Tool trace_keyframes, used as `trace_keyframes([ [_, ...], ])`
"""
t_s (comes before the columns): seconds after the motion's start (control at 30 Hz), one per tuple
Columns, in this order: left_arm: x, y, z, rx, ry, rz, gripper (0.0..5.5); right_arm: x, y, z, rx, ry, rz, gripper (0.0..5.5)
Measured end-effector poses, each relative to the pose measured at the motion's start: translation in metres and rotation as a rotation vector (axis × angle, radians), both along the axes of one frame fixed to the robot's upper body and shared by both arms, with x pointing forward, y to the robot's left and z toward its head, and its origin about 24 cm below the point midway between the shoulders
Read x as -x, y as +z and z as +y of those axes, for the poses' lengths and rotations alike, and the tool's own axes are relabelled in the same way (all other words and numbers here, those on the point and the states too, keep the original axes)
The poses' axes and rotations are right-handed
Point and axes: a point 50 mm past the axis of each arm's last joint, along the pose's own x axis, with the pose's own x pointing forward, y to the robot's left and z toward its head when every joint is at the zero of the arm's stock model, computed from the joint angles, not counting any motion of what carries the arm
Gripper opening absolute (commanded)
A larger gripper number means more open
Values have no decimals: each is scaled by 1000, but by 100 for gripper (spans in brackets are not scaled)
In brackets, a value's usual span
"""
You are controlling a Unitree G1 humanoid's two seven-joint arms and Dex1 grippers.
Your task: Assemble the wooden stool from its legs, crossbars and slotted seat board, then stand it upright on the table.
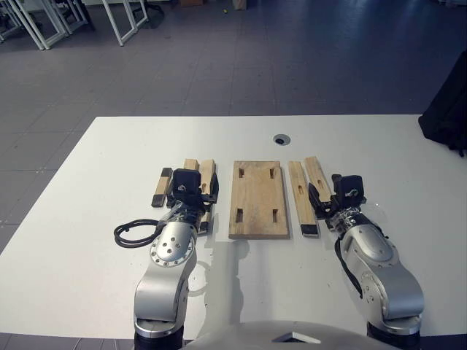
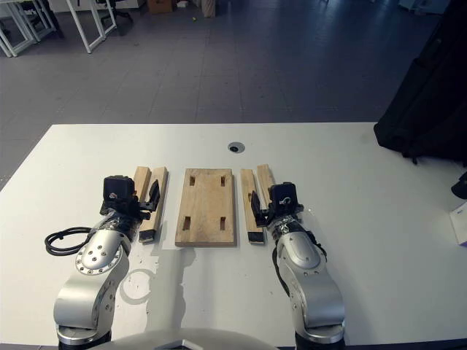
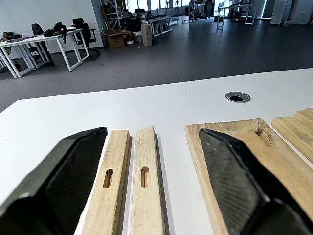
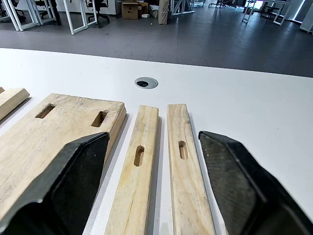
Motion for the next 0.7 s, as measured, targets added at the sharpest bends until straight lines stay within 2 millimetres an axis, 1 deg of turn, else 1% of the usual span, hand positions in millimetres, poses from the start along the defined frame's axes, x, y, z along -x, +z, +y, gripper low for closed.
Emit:
trace_keyframes([
  [0.27,-2,3,0,-1,-2,-16,350,-1,-1,5,-16,22,8,336],
  [0.7,-4,2,1,-8,2,-8,350,-2,-2,5,-17,32,9,336],
])
